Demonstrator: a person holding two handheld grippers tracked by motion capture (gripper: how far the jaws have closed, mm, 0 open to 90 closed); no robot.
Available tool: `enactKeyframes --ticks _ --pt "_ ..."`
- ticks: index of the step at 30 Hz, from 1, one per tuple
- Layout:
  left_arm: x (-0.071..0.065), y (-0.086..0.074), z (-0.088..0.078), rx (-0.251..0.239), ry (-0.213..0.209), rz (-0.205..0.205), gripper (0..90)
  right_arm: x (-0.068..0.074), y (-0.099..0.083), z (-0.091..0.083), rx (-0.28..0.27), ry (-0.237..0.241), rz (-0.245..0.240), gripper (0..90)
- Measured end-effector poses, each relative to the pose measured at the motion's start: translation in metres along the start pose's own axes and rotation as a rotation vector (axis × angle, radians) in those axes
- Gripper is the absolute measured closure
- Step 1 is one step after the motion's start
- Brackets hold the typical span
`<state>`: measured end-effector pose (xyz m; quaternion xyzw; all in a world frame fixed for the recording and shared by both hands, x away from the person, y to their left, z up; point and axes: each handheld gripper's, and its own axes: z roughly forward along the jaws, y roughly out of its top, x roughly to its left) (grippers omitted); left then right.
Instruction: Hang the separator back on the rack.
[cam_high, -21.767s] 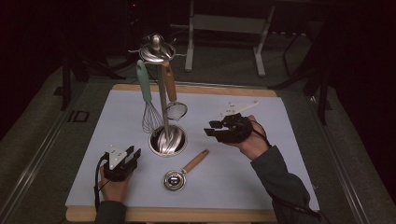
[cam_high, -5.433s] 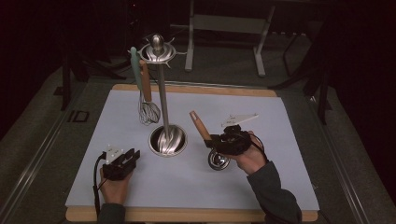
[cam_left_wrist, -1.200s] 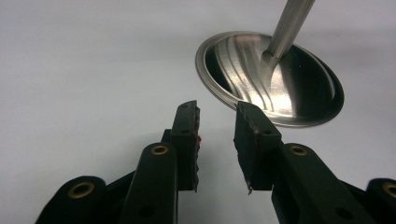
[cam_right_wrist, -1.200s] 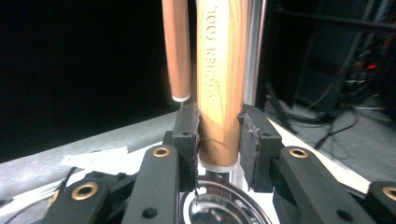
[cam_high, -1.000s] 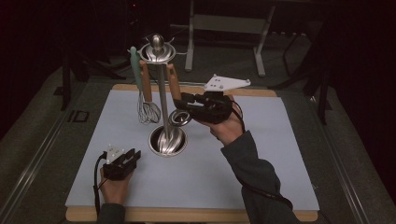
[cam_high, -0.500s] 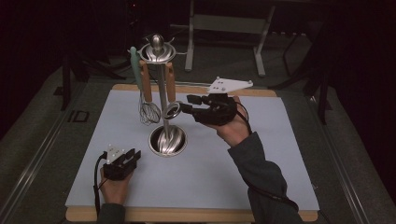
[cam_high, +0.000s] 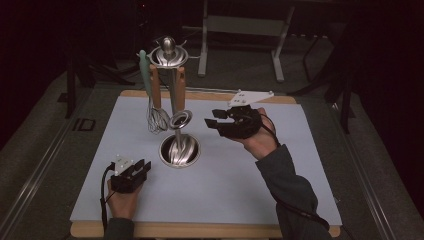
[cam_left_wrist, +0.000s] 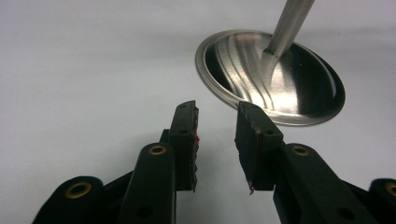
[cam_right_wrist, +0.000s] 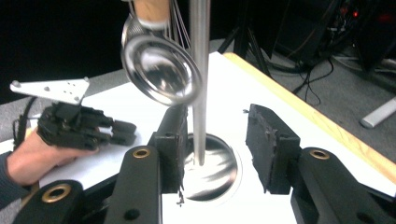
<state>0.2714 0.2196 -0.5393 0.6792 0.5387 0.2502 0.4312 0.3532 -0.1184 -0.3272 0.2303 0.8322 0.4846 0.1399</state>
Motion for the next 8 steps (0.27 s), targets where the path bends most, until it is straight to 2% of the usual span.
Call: enactKeyframes --ticks 8 --pt "0.000 0.000 0.001 0.006 -0.001 -0.001 68.8 -0.011 -0.025 -0.004 0.060 -0.024 0.012 57.7"
